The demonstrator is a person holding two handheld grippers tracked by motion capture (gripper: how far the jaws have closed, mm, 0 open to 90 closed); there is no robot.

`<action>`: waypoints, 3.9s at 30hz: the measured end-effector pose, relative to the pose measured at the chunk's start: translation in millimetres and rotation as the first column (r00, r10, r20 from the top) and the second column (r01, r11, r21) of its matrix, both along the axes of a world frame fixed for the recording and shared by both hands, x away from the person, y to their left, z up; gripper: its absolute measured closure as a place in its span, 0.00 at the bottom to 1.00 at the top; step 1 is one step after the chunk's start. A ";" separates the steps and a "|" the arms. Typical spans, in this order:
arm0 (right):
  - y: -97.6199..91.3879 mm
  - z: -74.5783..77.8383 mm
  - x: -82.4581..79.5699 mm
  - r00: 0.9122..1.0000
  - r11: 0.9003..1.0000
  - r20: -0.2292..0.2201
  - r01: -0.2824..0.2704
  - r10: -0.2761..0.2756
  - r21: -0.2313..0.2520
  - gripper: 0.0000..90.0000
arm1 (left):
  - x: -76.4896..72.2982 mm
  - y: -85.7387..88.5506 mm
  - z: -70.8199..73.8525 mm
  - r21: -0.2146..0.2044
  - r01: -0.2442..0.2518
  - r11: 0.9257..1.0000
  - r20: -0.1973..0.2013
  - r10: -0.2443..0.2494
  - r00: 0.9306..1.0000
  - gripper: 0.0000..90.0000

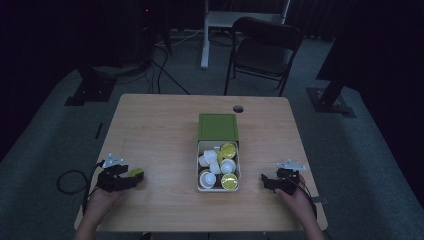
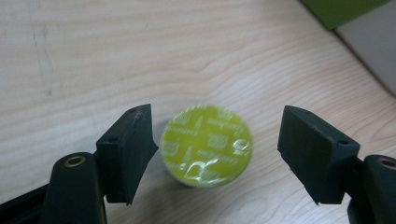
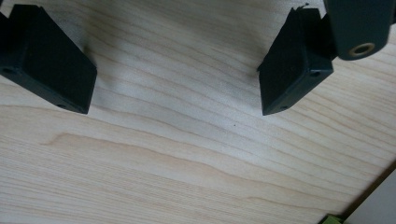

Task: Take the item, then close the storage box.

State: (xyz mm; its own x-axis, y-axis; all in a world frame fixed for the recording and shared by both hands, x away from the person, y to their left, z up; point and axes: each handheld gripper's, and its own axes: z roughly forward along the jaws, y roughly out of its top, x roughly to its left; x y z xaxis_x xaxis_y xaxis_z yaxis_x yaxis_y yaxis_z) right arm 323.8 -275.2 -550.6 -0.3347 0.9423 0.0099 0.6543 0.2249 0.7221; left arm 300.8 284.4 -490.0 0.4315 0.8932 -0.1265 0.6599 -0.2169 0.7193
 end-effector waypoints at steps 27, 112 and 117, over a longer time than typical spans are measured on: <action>-0.1 0.0 0.0 1.000 1.000 0.000 0.000 0.000 0.000 0.12 | 4.6 -84.9 10.3 -0.060 0.387 0.920 0.086 -0.381 0.921 0.30; 7.9 12.2 -14.2 0.984 0.982 0.010 -0.177 0.177 0.064 0.12 | -1.8 -149.0 -33.2 0.042 0.535 0.844 0.118 -0.536 0.836 0.08; 15.1 18.6 -21.9 0.970 0.968 0.021 -0.245 0.244 0.062 0.12 | 1.1 -151.9 -30.3 0.050 0.542 0.839 0.127 -0.543 0.830 0.08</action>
State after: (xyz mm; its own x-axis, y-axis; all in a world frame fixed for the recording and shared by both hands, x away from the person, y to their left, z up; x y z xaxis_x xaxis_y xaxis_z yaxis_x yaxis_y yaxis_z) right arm 301.9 -260.1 -532.0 -0.5551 0.8295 0.0612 0.5759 0.3301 0.7479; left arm 301.8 132.5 -520.3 0.8587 0.5118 -0.0264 0.3345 -0.5208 0.7855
